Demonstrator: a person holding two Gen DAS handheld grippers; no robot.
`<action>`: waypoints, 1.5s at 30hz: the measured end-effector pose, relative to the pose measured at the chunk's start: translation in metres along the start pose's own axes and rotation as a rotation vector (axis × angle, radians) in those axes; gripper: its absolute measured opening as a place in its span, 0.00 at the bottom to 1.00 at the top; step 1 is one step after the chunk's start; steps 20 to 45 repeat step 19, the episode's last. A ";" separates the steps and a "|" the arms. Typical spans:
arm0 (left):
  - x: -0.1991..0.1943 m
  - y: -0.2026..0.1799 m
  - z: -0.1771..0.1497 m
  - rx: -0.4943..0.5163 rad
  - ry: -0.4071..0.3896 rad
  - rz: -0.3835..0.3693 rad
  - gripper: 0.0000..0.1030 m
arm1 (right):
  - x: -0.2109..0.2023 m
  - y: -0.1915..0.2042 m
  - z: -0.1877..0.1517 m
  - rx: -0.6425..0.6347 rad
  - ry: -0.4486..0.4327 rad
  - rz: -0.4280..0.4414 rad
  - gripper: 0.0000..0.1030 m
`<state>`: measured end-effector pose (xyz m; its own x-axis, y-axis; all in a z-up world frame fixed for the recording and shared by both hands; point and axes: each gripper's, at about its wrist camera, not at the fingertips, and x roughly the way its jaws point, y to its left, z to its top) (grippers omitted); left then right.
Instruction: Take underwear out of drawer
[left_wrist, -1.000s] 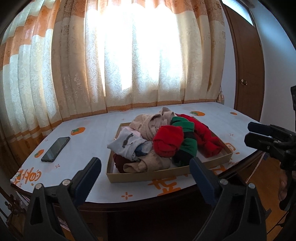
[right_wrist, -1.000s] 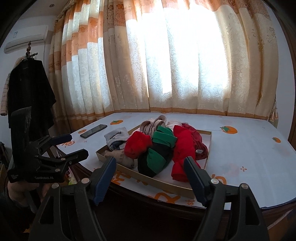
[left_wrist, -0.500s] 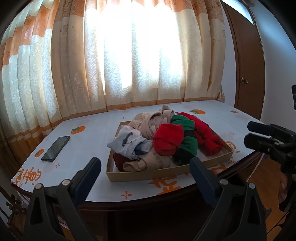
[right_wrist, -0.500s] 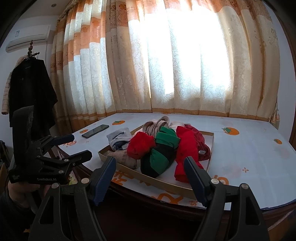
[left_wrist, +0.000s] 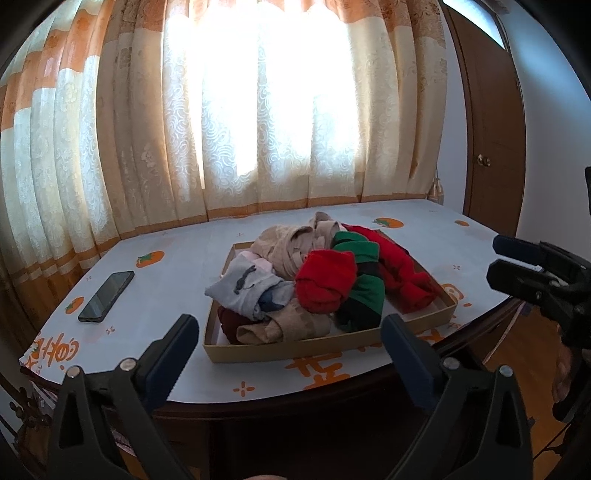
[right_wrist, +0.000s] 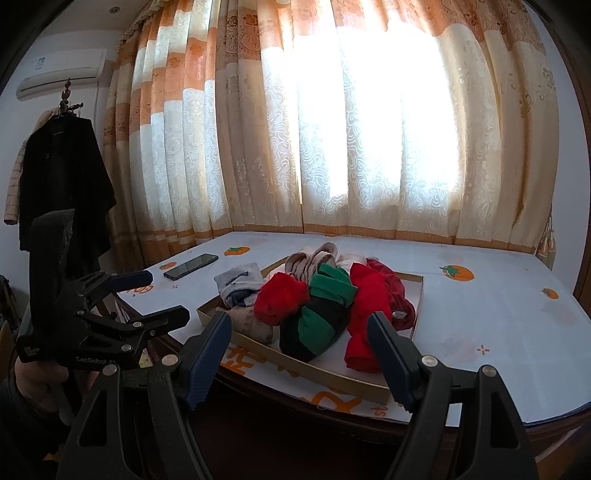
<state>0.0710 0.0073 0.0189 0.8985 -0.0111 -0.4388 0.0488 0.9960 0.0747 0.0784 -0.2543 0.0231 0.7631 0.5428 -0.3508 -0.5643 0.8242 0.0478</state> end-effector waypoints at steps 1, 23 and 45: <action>0.000 0.000 0.000 -0.001 0.001 0.002 1.00 | 0.000 0.000 0.000 0.001 -0.002 0.001 0.75; 0.005 -0.004 -0.008 0.026 0.011 0.024 1.00 | 0.003 -0.002 -0.008 0.003 0.016 -0.001 0.76; 0.005 -0.004 -0.008 0.026 0.011 0.024 1.00 | 0.003 -0.002 -0.008 0.003 0.016 -0.001 0.76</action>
